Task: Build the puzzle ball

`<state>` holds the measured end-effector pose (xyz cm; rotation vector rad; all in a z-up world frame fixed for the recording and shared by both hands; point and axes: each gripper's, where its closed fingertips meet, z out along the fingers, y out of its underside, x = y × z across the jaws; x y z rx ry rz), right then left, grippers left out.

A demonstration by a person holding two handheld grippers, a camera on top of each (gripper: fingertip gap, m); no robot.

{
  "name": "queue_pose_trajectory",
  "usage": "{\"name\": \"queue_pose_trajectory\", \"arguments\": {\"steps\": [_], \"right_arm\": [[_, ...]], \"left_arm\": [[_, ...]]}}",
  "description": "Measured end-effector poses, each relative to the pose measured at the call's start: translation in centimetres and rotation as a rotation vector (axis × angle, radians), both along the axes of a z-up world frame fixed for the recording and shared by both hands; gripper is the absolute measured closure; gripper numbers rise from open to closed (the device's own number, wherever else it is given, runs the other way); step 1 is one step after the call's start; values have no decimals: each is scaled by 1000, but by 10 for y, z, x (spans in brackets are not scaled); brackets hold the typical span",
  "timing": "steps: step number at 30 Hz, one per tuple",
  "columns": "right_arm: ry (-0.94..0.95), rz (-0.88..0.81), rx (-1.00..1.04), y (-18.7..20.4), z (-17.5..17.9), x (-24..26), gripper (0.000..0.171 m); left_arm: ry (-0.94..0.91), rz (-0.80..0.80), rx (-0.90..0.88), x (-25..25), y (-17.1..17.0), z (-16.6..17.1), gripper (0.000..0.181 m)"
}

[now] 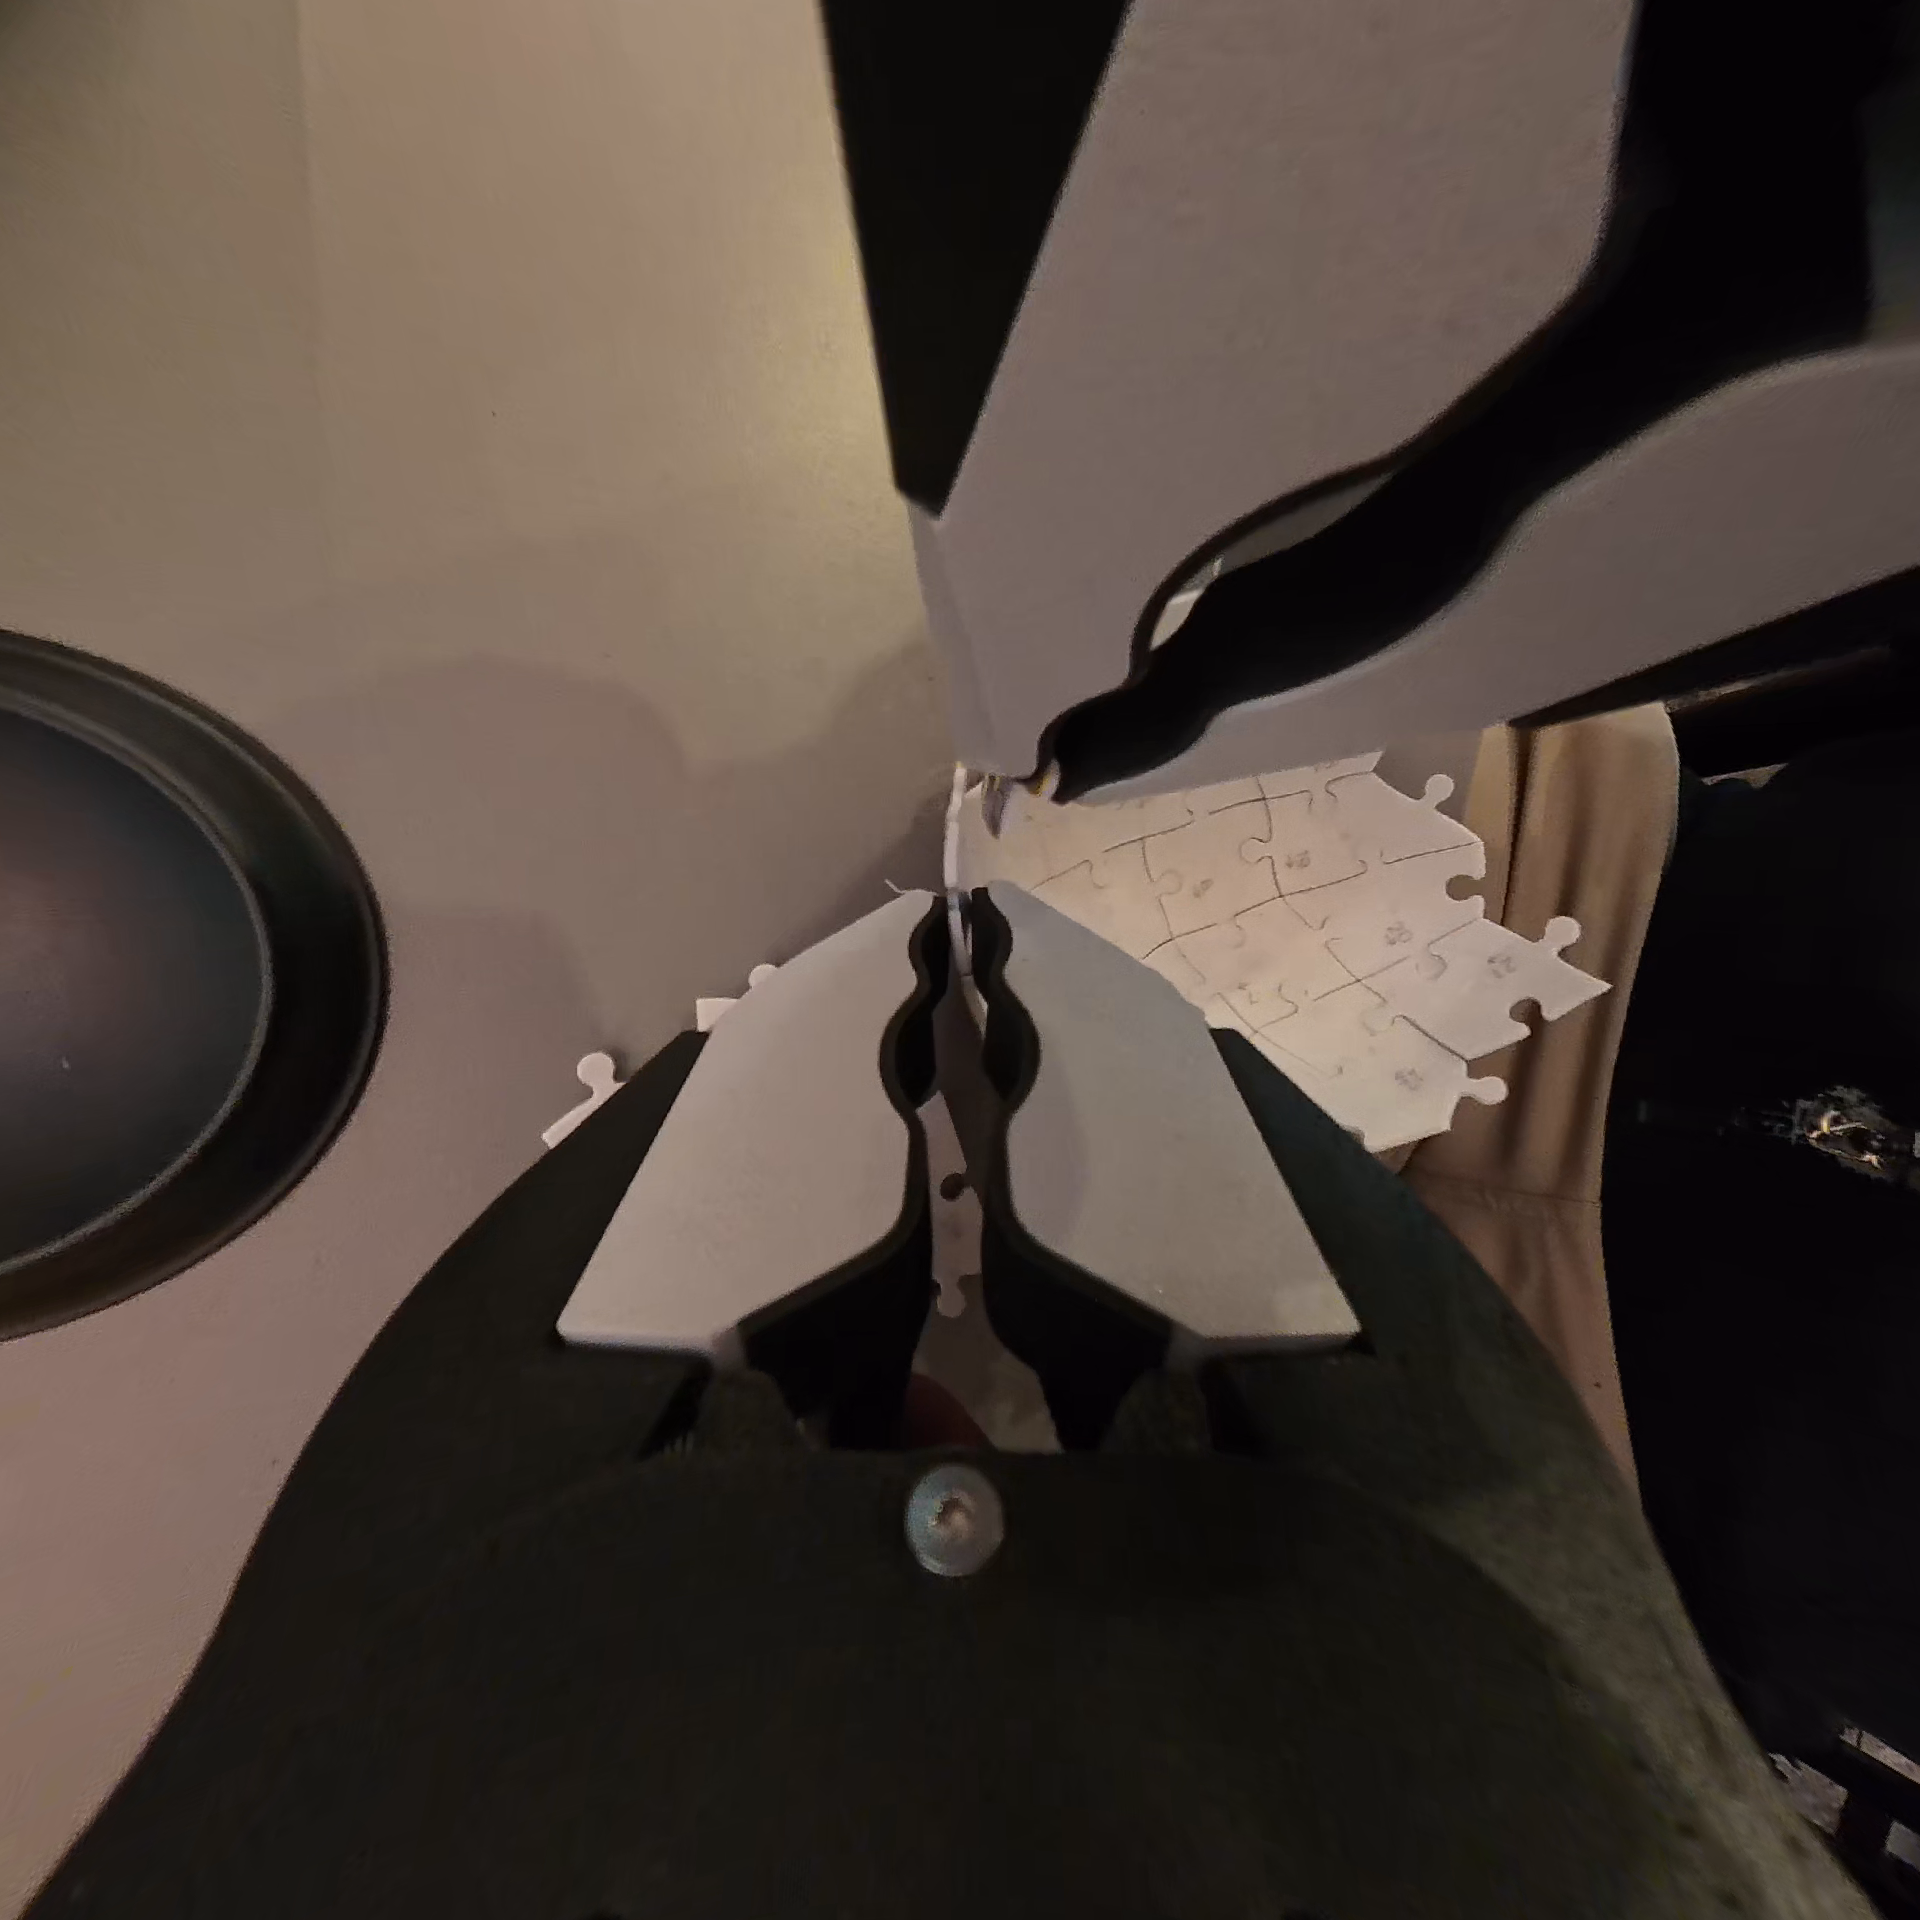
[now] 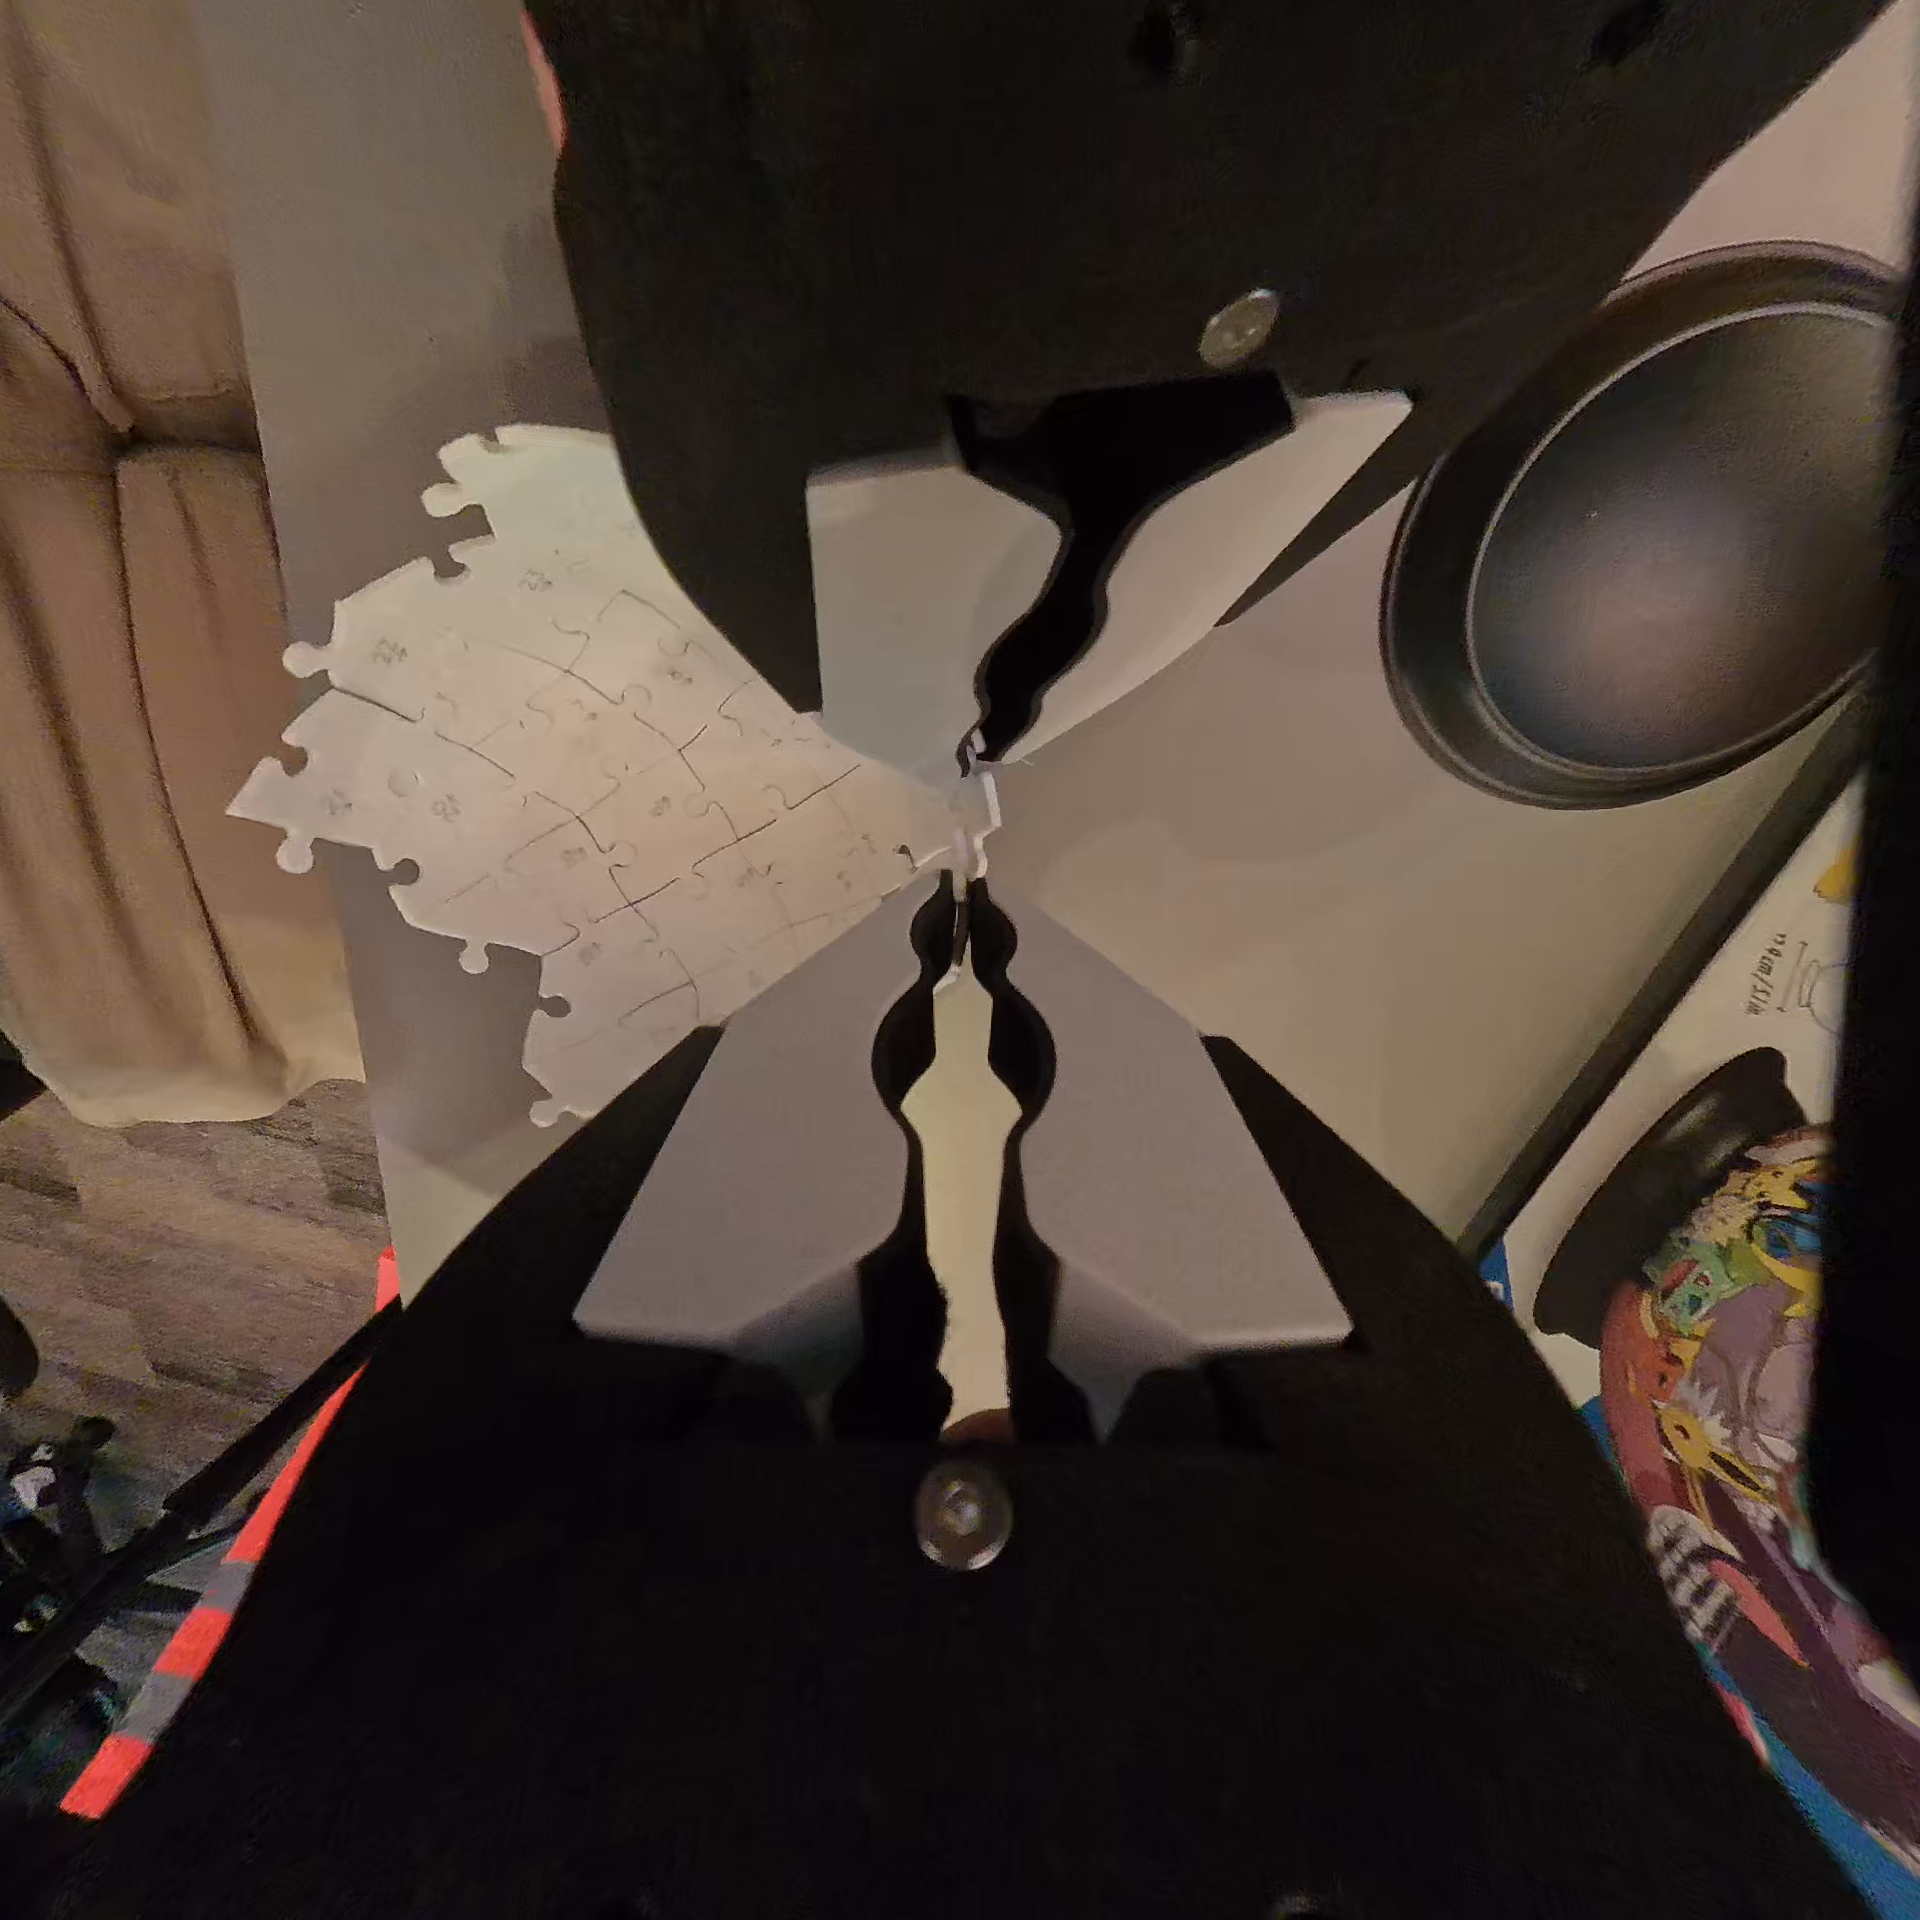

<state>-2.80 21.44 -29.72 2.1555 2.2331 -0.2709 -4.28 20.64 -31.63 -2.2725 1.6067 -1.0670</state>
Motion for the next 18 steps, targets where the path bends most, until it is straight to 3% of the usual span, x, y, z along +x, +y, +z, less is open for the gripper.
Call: {"name": "queue_pose_trajectory", "arguments": {"steps": [18], "right_arm": [[56, -67, -56, 4, -2, 3, 171]], "left_arm": [[-29, 2, -10, 3, 2, -1, 178]]}}
